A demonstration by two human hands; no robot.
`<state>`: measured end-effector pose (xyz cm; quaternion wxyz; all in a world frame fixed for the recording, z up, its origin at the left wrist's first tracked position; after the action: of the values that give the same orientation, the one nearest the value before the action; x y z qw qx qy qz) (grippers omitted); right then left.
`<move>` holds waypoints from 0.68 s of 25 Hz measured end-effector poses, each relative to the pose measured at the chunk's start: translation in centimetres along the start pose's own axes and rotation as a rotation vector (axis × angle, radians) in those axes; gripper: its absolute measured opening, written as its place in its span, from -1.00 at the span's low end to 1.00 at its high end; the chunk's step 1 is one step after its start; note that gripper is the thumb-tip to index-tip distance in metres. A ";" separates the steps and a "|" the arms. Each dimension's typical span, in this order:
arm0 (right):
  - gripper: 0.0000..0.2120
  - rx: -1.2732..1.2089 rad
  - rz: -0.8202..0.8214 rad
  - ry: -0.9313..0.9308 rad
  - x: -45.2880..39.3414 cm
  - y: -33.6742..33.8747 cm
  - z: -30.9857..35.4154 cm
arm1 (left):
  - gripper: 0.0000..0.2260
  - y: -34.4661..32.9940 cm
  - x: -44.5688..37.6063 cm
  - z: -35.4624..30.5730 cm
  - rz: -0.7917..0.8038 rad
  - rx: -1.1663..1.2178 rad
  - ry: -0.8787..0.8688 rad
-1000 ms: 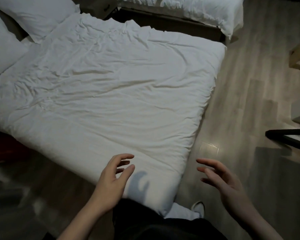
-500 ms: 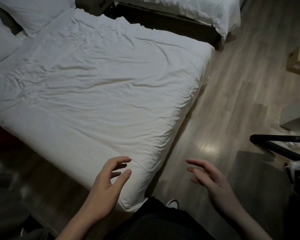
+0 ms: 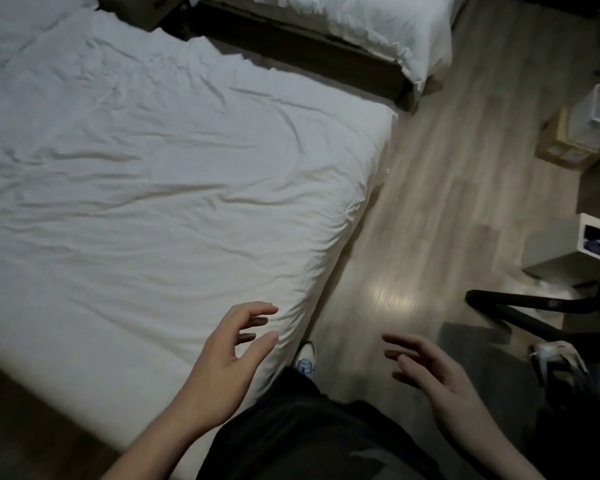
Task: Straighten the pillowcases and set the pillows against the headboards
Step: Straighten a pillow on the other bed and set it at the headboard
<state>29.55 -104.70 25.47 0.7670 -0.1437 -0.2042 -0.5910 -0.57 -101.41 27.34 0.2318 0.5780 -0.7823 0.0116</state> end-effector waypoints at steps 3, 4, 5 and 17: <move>-0.31 0.001 -0.107 0.006 -2.5 4.9 1.4 | -0.73 -0.3 -8.4 -4.1 0.050 -0.073 -0.054; -0.28 -0.018 -0.128 0.011 -3.2 6.2 2.0 | -0.73 -0.6 -10.6 -5.6 0.078 -0.068 -0.057; -0.27 -0.022 -0.145 0.027 -4.1 7.7 2.8 | -0.73 -1.0 -12.5 -6.9 0.095 -0.062 -0.074; -0.69 -0.016 0.014 0.065 -22.4 29.5 12.4 | -0.79 -10.4 -32.8 -17.7 -0.081 -0.026 0.024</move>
<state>51.39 -72.33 26.11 0.7763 -0.1320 -0.1732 -0.5915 22.45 -70.33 28.24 0.2490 0.6059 -0.7556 -0.0009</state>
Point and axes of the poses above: each hand's wrist, its own x-axis away from the middle knuckle, its own y-axis out of the back of the hand, z = x × y, the point moved 5 cm from there along -x, towards the middle knuckle, and after that the axes turned 10 degrees about z, right-handed, at the moved point
